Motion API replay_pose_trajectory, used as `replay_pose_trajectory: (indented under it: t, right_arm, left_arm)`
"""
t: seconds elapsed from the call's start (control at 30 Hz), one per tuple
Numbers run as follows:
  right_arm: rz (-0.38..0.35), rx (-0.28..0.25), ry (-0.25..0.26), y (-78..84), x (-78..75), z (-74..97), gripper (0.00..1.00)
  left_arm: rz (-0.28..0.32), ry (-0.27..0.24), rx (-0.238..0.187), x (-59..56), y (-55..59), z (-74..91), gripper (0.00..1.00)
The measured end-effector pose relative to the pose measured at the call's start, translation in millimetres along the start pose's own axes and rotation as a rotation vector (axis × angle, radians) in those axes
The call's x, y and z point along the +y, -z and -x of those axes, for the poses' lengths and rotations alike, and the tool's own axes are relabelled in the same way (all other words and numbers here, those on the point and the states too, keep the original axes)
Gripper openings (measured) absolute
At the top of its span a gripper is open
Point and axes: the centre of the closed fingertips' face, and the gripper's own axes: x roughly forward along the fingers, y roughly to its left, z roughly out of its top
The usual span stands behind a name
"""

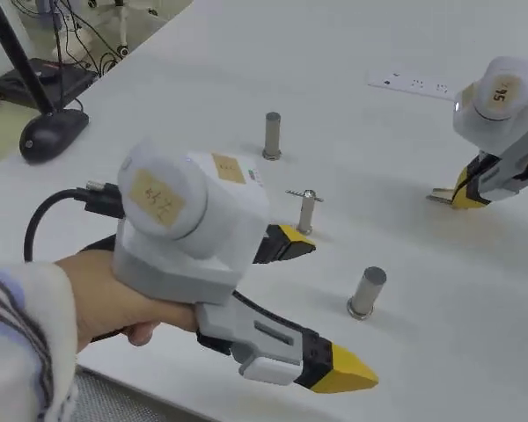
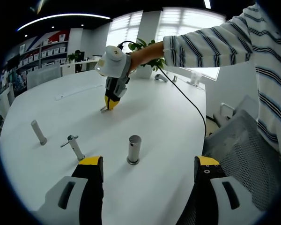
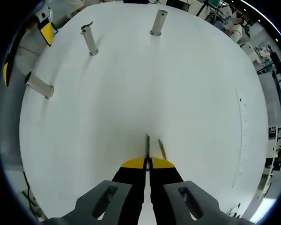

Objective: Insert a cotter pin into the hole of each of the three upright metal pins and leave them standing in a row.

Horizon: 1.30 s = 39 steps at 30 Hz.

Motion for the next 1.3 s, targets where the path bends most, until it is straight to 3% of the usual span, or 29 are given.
replay_pose_trajectory:
  t: [0.23, 0.47, 0.73, 0.97, 1.03, 1.3]
  right_arm:
    - [0.011, -0.049, 0.061, -5.7, -5.0, 18.6, 0.02]
    - [0.009, -0.076, 0.101, -3.6, -6.7, 31.7, 0.02]
    - [0.026, -0.103, 0.154, -1.8, 3.3, 51.3, 0.02]
    - [0.032, -0.134, 0.190, -8.4, 23.0, 68.3, 0.02]
    - [0.035, -0.138, 0.201, -6.4, 21.4, 68.9, 0.02]
    - [0.026, -0.175, 0.252, -7.7, 41.3, 79.2, 0.02]
  left_arm:
    - [-0.004, -0.007, 0.010, 1.2, -0.8, 2.7, 0.78]
    - [0.009, -0.022, -0.011, 5.6, -6.2, 6.0, 0.77]
    - [0.014, -0.019, -0.016, 7.0, -7.2, 9.2, 0.75]
    - [0.011, -0.008, -0.013, 8.5, -7.0, 9.4, 0.74]
    - [0.003, -0.012, -0.017, 10.3, -8.4, 9.1, 0.74]
    - [-0.005, 0.004, -0.019, 11.4, -14.6, 6.7, 0.70]
